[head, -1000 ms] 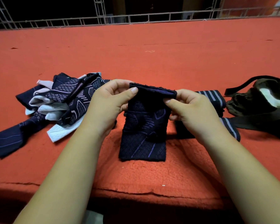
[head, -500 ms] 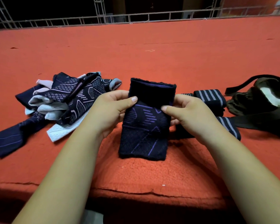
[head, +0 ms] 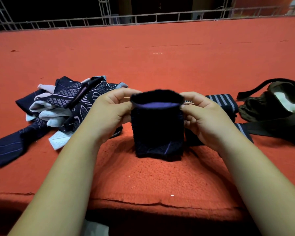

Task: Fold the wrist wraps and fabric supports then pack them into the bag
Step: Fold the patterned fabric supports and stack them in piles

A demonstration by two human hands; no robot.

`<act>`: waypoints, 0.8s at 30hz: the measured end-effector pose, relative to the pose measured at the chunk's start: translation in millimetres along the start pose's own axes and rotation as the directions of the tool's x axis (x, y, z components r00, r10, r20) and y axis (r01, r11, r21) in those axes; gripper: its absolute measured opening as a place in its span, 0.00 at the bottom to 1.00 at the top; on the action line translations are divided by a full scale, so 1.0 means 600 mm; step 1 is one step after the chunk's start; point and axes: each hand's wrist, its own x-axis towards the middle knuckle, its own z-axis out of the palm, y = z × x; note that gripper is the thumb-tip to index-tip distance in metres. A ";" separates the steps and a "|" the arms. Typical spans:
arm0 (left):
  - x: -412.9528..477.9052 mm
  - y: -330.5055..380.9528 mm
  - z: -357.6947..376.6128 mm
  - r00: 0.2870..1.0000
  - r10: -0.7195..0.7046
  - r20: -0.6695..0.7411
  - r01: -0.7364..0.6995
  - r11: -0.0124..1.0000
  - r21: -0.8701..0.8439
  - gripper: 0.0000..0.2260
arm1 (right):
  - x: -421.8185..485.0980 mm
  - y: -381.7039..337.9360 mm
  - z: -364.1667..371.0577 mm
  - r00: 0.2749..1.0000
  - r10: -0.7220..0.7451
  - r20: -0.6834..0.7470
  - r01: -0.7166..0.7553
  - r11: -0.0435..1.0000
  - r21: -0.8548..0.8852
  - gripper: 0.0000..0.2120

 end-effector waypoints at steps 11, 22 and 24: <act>-0.005 0.006 0.008 0.998 0.029 0.057 -0.026 0.998 -0.055 0.05 | 0.008 0.003 -0.002 1.000 0.008 -0.020 -0.006 0.997 0.071 0.06; 0.000 -0.012 0.005 0.996 -0.055 0.070 0.047 0.993 0.104 0.10 | 0.005 0.007 0.003 0.987 -0.158 -0.036 0.154 0.982 -0.106 0.19; 0.001 -0.011 0.008 0.998 -0.025 0.056 0.020 0.997 0.076 0.08 | 0.004 0.004 0.005 0.994 -0.106 -0.041 0.103 0.992 -0.067 0.18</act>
